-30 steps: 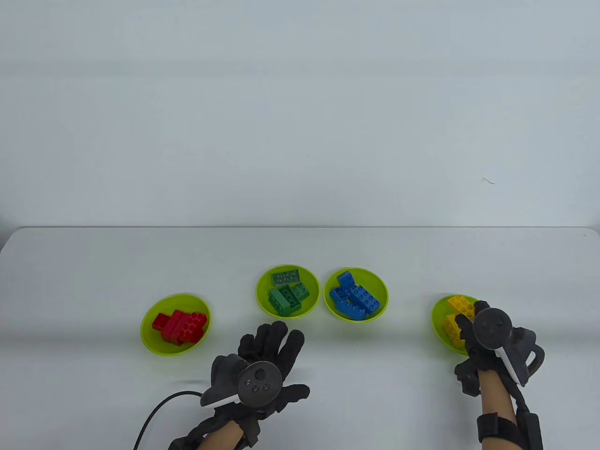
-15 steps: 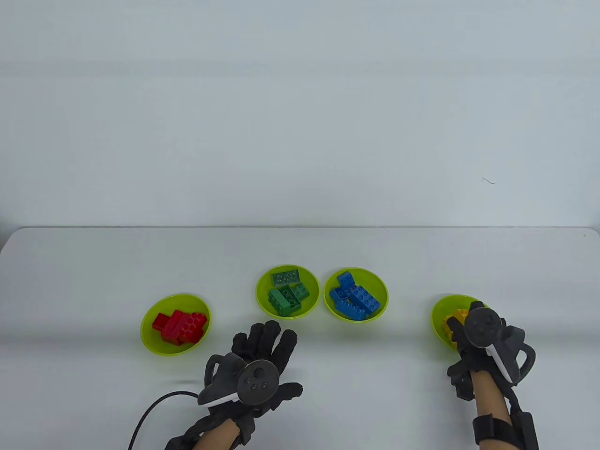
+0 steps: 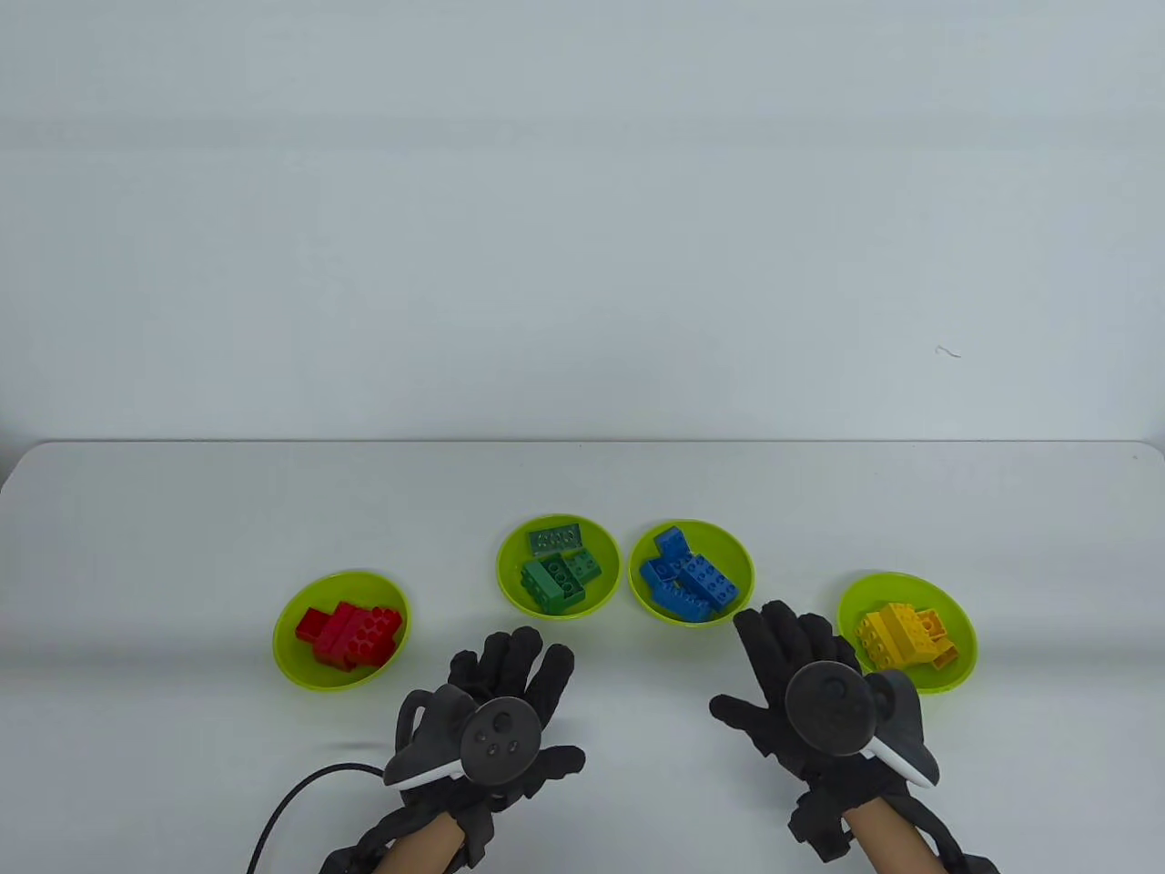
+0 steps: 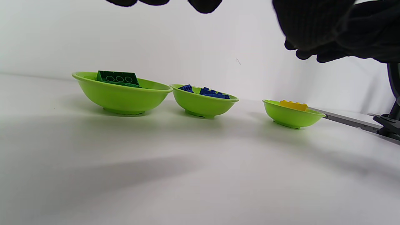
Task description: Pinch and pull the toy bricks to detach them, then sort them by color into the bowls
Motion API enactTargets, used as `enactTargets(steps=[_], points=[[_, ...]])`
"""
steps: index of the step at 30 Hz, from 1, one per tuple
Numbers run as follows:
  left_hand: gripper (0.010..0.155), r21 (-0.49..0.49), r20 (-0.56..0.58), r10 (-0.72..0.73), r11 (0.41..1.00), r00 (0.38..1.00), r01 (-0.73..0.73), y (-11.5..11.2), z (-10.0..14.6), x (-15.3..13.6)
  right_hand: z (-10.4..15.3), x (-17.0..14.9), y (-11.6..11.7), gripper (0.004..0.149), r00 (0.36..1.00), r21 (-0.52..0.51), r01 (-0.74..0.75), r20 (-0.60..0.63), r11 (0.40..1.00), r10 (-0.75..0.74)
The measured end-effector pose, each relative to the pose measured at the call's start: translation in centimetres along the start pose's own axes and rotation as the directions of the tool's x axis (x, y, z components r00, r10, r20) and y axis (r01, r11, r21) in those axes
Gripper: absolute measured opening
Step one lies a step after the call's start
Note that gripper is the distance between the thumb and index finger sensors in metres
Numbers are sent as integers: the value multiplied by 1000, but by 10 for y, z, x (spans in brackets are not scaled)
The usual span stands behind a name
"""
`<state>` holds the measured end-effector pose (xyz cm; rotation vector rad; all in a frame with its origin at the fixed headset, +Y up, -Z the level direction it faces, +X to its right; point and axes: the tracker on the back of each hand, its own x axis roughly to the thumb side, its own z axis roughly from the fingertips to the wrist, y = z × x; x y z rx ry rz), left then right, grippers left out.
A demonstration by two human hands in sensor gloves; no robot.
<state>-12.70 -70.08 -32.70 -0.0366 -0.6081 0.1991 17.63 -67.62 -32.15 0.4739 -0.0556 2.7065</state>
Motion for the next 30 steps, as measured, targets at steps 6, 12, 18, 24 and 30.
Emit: enactTargets(steps=[6,12,18,24,30], points=[[91,-19,-8,-5,1000,1000,5,-2,0,-1,6,3,16,89,999,132,-36,17,991,34],[92,-39,-7,-10,999,1000,10,-4,-1,0,15,1,18,91,999,144,-38,20,989,36],[92,-55,6,-40,998,999,40,-8,-1,5,20,5,20,90,997,141,-74,31,987,70],[92,-59,15,-34,998,999,35,-9,-2,7,22,6,24,90,995,153,-99,42,983,93],[92,-60,16,-36,998,999,37,-9,-2,7,22,6,26,90,992,161,-121,44,980,116]])
